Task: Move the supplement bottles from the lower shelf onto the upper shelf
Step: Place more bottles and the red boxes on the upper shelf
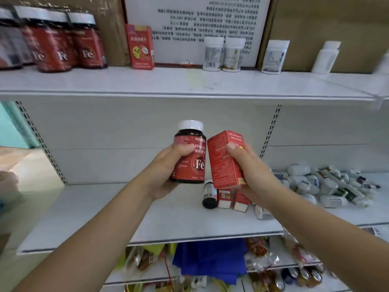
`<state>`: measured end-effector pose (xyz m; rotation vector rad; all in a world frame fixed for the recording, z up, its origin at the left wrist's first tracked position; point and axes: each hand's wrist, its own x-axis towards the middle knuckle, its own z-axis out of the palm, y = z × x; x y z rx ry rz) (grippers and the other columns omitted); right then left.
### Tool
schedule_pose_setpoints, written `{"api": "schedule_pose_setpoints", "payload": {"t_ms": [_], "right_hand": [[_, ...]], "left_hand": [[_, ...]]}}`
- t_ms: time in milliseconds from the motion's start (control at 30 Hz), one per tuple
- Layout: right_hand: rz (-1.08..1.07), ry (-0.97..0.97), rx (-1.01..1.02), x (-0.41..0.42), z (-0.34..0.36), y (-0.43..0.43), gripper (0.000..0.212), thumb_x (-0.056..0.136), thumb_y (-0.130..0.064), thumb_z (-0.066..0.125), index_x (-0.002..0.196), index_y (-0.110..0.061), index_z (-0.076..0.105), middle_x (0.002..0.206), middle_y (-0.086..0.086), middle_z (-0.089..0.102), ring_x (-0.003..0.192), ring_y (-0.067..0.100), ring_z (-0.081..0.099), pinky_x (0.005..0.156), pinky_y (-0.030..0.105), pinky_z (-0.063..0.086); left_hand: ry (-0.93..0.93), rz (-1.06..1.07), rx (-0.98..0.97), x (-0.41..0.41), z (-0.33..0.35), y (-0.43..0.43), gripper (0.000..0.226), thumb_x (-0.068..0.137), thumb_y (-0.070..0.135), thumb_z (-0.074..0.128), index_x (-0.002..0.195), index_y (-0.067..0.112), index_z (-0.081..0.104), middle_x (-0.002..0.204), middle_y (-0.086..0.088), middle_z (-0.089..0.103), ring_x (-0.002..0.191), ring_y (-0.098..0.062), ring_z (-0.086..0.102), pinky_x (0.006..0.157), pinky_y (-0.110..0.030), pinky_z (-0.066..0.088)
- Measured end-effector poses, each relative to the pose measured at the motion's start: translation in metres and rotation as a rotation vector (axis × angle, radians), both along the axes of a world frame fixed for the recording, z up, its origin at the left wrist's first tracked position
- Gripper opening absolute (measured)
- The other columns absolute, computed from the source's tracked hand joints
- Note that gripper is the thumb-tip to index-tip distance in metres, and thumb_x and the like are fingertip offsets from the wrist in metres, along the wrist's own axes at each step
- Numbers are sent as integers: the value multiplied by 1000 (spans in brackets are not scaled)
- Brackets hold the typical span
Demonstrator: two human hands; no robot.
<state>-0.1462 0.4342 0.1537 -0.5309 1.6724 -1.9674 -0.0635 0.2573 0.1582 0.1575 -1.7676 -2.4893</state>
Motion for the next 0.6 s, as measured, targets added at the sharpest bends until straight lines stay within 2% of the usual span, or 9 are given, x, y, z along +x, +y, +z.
{"api": "schedule_pose_setpoints", "payload": {"t_ms": [67, 167, 233, 333, 400, 533, 600], "right_hand": [[13, 7, -20, 19, 17, 0, 54, 76, -50, 64, 125, -30, 50, 105, 8, 71, 86, 23, 73, 73, 38, 58], [16, -12, -60, 41, 47, -2, 34, 92, -44, 53, 119, -23, 54, 82, 1, 72, 69, 16, 70, 61, 32, 56], [18, 4, -77, 49, 66, -5, 30, 95, -40, 49, 116, -19, 54, 71, -2, 70, 62, 14, 68, 56, 29, 55], [41, 67, -112, 53, 95, -11, 20, 95, -36, 48, 105, -20, 55, 67, -3, 68, 60, 12, 67, 56, 29, 55], [44, 131, -140, 48, 115, -18, 12, 95, -31, 46, 98, -22, 54, 67, -4, 67, 59, 11, 66, 56, 30, 55], [72, 282, -164, 21, 155, -42, 11, 94, -22, 43, 96, -23, 55, 69, -6, 65, 56, 9, 65, 51, 26, 54], [72, 346, -159, -3, 172, -58, 11, 92, -19, 45, 97, -23, 54, 75, -4, 63, 58, 11, 66, 55, 29, 57]], "left_hand": [[30, 10, 0, 17, 16, -2, 40, 70, 31, 61, 107, 15, 61, 80, -3, 74, 73, -16, 72, 63, -31, 58], [71, 23, -3, 37, 37, -11, 67, 58, 33, 69, 120, 10, 57, 92, -9, 73, 82, -21, 71, 74, -38, 57], [109, 10, -11, 47, 51, -18, 76, 55, 37, 68, 124, 8, 55, 97, -12, 71, 84, -23, 70, 75, -39, 57], [187, 43, -121, 57, 75, -28, 69, 56, 41, 74, 116, 11, 60, 93, -9, 73, 80, -20, 71, 70, -35, 60], [233, 113, -219, 57, 94, -38, 73, 51, 43, 81, 115, 13, 61, 95, -8, 74, 82, -20, 72, 70, -34, 60], [356, 248, -341, 44, 140, -69, 39, 70, 33, 71, 105, 18, 65, 89, -2, 75, 81, -14, 72, 67, -29, 58], [364, 285, -402, 32, 161, -83, 30, 76, 31, 70, 103, 19, 63, 83, 2, 76, 77, -12, 73, 64, -26, 58]]}}
